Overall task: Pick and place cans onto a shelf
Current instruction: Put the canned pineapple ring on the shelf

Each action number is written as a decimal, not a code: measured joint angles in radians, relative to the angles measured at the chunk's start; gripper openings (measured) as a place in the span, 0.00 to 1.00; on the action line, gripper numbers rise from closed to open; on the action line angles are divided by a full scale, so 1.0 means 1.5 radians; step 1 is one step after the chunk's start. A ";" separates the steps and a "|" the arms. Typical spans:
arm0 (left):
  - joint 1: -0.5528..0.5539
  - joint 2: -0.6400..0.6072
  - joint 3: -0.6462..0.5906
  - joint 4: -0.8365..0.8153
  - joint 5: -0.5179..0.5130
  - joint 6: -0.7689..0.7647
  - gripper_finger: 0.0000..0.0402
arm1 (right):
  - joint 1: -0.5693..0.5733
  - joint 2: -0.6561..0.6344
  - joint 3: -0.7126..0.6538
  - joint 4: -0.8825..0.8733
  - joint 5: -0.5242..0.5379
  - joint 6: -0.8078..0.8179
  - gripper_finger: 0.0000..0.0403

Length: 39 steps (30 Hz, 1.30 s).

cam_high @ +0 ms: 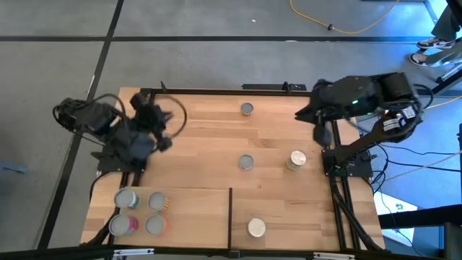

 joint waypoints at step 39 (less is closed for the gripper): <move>0.326 0.014 -0.001 0.005 0.048 -0.017 0.08 | -0.389 0.403 -0.251 0.323 -0.209 -0.623 0.14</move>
